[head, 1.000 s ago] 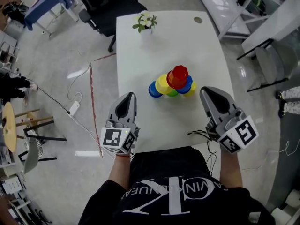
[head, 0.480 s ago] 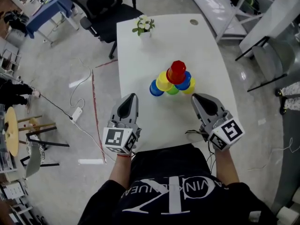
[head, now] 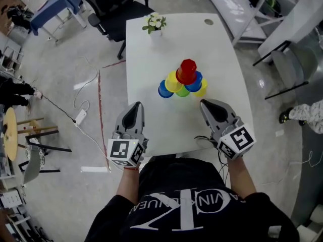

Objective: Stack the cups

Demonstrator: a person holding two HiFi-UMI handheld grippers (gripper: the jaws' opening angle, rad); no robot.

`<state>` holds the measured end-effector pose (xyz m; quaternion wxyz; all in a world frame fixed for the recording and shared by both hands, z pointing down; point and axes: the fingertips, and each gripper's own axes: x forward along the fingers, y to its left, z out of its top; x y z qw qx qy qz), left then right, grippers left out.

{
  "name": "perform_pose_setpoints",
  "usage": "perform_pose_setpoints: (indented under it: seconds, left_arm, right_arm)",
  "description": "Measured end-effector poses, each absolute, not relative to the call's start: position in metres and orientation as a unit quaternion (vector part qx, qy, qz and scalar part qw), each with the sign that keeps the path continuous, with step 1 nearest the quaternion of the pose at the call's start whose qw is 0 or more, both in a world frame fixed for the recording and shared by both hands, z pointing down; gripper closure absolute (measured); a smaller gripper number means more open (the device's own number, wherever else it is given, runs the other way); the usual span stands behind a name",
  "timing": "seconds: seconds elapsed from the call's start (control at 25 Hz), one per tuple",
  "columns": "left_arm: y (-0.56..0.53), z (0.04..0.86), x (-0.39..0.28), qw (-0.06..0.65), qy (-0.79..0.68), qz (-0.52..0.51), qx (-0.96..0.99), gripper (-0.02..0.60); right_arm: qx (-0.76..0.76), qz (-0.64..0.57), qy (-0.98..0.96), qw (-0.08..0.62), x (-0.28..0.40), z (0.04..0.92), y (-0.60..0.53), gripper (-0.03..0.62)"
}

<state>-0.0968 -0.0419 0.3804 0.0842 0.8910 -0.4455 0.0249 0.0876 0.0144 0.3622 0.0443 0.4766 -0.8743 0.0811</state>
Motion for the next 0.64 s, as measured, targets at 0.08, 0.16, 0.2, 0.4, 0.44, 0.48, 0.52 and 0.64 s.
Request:
perform_pose_setpoints:
  seconds: [0.08,0.16,0.2,0.4,0.44,0.48,0.52,0.64]
  left_arm:
    - [-0.036,0.382,-0.095,0.084,-0.448,0.025,0.89,0.577]
    - [-0.031,0.384,-0.093,0.083,-0.449,0.027,0.89,0.577]
    - [-0.029,0.384,-0.093,0.082,-0.449,0.028,0.889,0.577]
    - [-0.017,0.381,-0.093,0.075,-0.456,0.027,0.886,0.577]
    - [-0.015,0.381,-0.093,0.073,-0.458,0.027,0.886,0.577]
    - [-0.014,0.38,-0.093,0.072,-0.46,0.027,0.885,0.577]
    - [-0.013,0.38,-0.093,0.071,-0.462,0.027,0.884,0.577]
    - [-0.009,0.376,-0.095,0.068,-0.468,0.028,0.881,0.577]
  right_arm:
    - [0.476,0.081,-0.875,0.041,0.089,0.365,0.018,0.585]
    - [0.477,0.084,-0.874,0.029,0.091,0.366,0.021,0.585]
    - [0.478,0.087,-0.874,0.022,0.091,0.366,0.022,0.585]
    - [0.478,0.09,-0.874,0.003,0.094,0.363,0.029,0.585]
    - [0.478,0.089,-0.874,0.002,0.094,0.364,0.03,0.585]
    - [0.479,0.087,-0.874,0.002,0.094,0.364,0.03,0.585]
    - [0.48,0.086,-0.873,0.003,0.095,0.364,0.031,0.585]
    - [0.488,0.08,-0.869,0.009,0.097,0.366,0.033,0.585]
